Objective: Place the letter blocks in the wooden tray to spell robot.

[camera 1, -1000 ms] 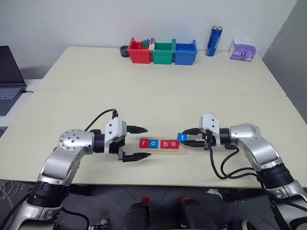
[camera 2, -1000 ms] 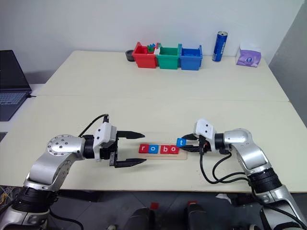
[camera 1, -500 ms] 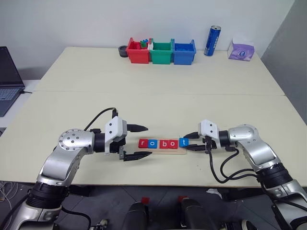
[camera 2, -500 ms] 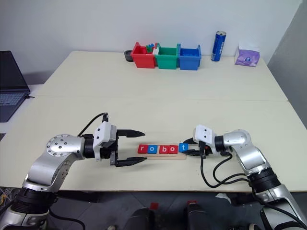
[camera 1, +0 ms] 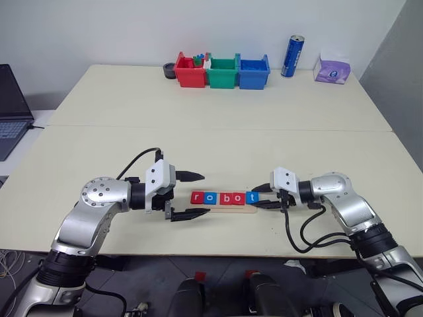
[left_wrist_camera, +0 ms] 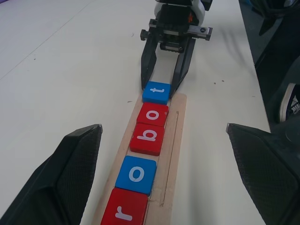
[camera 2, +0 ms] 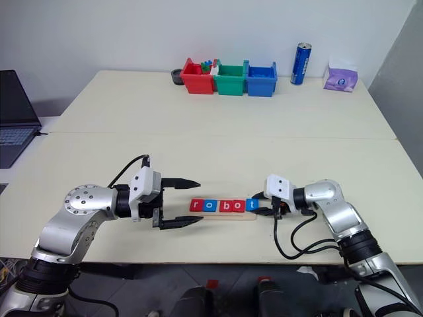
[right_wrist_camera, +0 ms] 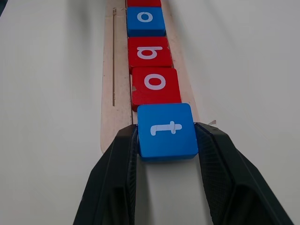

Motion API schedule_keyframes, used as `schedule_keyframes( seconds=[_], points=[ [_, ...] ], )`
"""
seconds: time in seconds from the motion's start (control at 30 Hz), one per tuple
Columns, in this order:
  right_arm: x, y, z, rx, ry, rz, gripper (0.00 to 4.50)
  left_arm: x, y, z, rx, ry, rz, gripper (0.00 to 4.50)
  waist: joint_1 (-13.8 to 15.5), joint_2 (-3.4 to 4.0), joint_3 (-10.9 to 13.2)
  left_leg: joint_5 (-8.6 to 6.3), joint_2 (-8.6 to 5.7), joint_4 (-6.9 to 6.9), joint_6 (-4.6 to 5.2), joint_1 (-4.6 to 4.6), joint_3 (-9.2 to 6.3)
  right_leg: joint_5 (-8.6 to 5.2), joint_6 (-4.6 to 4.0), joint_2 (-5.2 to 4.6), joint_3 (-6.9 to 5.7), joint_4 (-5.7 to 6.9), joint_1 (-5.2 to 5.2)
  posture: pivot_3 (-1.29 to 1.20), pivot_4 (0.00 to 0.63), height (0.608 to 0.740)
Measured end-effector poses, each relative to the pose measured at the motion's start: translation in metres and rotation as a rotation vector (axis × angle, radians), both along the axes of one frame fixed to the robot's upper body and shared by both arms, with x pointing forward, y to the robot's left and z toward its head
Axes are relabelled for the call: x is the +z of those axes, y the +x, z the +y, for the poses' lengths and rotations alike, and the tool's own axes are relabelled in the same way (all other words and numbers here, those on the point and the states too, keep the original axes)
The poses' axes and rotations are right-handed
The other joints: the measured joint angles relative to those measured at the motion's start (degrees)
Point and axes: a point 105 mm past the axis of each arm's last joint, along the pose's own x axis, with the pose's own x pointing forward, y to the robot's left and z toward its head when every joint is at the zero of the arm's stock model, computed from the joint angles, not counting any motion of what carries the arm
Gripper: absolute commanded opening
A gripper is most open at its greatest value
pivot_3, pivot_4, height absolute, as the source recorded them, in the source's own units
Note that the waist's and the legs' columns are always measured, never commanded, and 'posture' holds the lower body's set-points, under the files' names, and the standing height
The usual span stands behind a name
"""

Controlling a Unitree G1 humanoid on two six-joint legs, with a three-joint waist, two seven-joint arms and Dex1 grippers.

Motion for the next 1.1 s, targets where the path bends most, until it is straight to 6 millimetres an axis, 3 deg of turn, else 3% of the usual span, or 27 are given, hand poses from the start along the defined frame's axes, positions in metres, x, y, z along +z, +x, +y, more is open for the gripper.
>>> schedule_keyframes(
  seconds=[0.5, 0.77, 0.8, 1.1],
  points=[
    [0.000, -0.003, 0.001, 0.025, -0.002, 0.024, 1.46, 0.004, 0.002, -0.001, 0.004, -0.005, -0.016, 4.50, 0.00, 0.00, 0.00, 0.00, 0.00, 0.00, 0.00, 0.00, 0.00, 0.00, 0.00, 0.00, 0.00, 0.00, 0.00, 0.00, 0.150, 0.740],
    [0.000, -0.003, 0.001, 0.026, -0.001, 0.026, 4.27, 0.003, 0.004, -0.001, 0.011, -0.006, -0.018, 4.50, 0.00, 0.00, 0.00, 0.00, 0.00, 0.00, 0.00, 0.00, 0.00, 0.00, -0.01, 0.00, 0.00, 0.01, 0.00, 0.00, 0.150, 0.740],
    [0.000, -0.003, 0.001, 0.025, 0.000, 0.027, 4.43, 0.003, 0.004, -0.001, 0.011, -0.006, -0.018, 4.50, 0.00, 0.00, 0.00, 0.00, 0.00, 0.00, 0.00, 0.00, 0.00, 0.00, -0.01, 0.00, 0.00, 0.01, 0.00, 0.00, 0.150, 0.740],
    [0.012, 0.003, -0.009, -0.031, 0.027, 0.040, 4.43, 0.003, 0.004, -0.001, 0.011, -0.008, -0.018, 4.50, 0.03, 0.00, 0.00, 0.00, 0.00, 0.01, 0.00, -0.01, -0.01, 0.00, -0.01, -0.01, 0.00, 0.01, 0.00, 0.00, 0.150, 0.740]
  ],
)
